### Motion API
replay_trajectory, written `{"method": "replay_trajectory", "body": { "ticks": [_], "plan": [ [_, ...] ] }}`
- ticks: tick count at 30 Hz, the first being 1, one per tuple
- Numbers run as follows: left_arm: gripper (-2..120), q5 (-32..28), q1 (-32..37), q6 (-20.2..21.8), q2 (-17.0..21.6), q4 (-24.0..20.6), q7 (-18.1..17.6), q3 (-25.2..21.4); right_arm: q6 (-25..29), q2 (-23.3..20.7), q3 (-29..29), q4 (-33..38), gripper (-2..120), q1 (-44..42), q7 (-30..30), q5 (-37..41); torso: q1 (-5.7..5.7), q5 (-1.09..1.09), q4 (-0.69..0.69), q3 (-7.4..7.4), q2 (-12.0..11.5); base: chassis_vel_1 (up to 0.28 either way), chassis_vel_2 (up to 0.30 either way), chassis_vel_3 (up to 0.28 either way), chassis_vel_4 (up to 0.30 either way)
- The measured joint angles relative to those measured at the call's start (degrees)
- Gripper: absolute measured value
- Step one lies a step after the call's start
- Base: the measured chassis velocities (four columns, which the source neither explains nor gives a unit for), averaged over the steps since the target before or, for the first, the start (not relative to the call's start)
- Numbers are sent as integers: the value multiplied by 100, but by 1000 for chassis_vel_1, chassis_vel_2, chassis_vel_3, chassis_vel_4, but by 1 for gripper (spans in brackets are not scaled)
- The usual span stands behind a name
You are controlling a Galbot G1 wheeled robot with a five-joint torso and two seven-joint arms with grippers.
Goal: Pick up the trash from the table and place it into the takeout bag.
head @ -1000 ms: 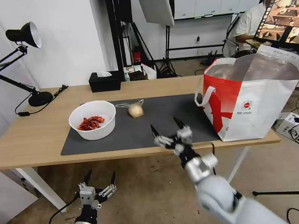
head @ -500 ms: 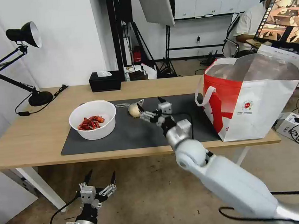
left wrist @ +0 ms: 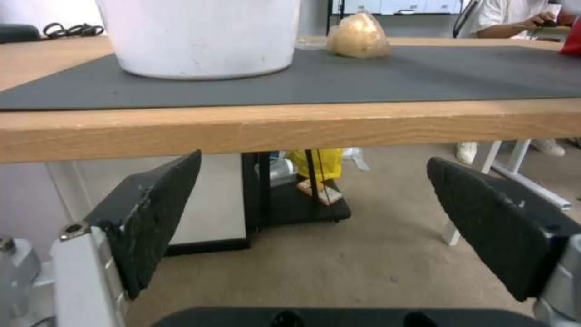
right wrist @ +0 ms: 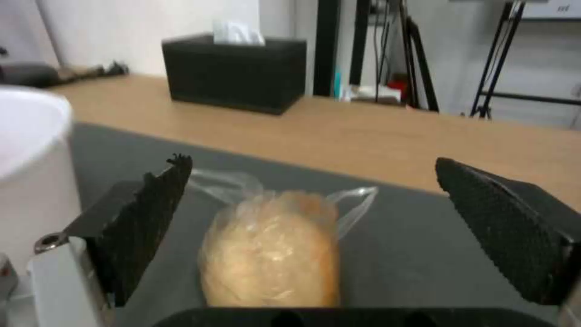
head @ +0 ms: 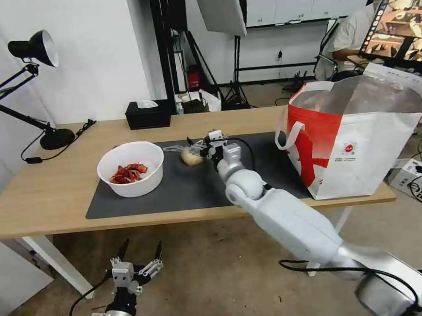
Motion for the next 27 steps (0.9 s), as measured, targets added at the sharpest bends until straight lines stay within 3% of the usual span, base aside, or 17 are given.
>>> {"method": "replay_trajectory", "body": {
  "ticks": [10,27],
  "plan": [
    [100,-22,94,4,52,7,7,-108,-304,543,17,-885,100,157,-191,-630,-1,0,0,-1,0,0,0,0,0],
    [100,-94,60,-27,117,74,18,-105,-458,933,160,-1429,100,233,-238,-947,-1,0,0,-1,1,0,0,0,0]
  ]
}}
